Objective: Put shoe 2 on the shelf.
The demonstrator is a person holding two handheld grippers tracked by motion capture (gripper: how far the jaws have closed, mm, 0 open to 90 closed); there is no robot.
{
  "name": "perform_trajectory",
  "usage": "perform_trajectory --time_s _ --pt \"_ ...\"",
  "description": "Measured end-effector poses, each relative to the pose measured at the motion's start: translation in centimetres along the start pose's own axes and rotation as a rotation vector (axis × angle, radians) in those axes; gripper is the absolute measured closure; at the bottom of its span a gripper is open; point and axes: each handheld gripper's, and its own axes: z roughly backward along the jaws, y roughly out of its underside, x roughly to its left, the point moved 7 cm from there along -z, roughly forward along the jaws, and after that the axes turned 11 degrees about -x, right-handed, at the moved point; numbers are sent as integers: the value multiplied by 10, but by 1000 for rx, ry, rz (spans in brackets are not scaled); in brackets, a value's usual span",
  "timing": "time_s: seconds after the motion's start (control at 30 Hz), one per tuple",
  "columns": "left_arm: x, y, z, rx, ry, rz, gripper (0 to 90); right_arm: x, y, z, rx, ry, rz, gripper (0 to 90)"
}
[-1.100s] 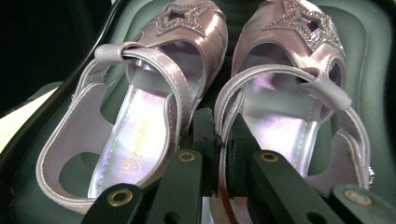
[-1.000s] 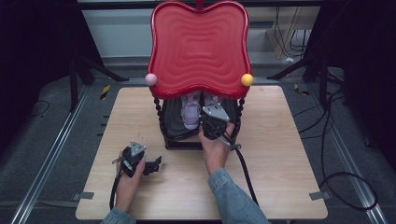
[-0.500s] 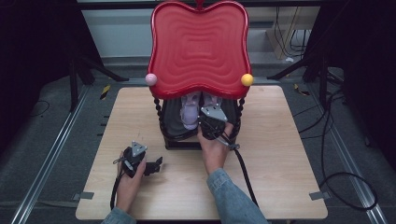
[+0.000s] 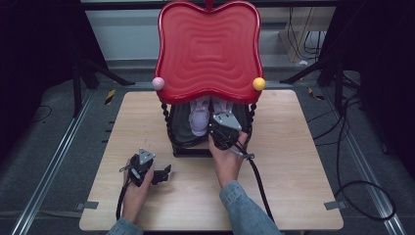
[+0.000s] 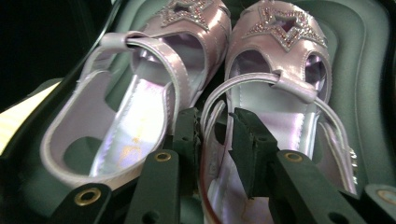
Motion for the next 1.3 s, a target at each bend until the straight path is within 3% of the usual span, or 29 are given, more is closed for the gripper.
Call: perform_trajectory --time_s 0.2,0.43,0.57,1.07,1.3 --pt "0 0 0 0 1 -1 45 3 -1 8 -2 -22 -3 852" --pt "0 0 0 -1 0 -2 45 3 -9 3 -4 -43 -24 858" --pt "0 0 0 -2 1 -1 45 5 -8 0 -2 -42 -12 856" --pt "-1 0 -1 0 3 -3 45 6 -8 -1 3 -44 -25 831" --pt "-1 0 -1 -1 1 -3 45 3 -8 2 5 -35 -18 696"
